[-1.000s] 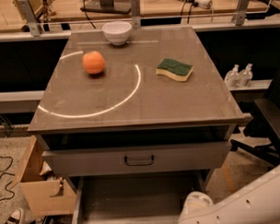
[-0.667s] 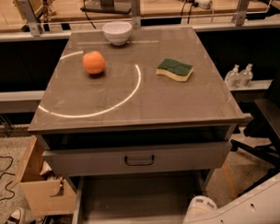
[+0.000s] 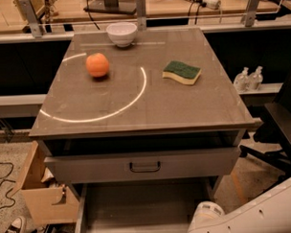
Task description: Open middle drawer
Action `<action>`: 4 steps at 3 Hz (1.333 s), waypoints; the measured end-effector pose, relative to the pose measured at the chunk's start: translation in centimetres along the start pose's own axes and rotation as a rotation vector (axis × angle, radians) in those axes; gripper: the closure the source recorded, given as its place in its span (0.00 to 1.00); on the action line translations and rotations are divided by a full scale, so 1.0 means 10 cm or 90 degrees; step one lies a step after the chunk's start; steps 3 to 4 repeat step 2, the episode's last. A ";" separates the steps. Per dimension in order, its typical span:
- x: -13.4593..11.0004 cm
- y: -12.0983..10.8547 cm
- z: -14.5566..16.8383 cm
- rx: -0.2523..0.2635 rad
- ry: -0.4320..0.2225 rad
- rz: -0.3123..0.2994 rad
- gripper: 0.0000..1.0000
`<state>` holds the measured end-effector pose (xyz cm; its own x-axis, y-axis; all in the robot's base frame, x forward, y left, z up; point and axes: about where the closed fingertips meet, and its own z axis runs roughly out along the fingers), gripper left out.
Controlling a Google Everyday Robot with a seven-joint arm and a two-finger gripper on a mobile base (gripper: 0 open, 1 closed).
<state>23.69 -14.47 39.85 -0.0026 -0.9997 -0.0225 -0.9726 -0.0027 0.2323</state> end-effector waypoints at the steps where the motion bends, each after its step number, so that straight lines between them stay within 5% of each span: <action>1: 0.00 0.01 0.00 -0.001 0.000 0.000 0.00; 4: 0.00 0.01 0.00 -0.001 0.000 0.000 0.00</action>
Offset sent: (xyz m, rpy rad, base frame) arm -0.0006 -0.0002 -0.0002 -0.0002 0.0011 0.0002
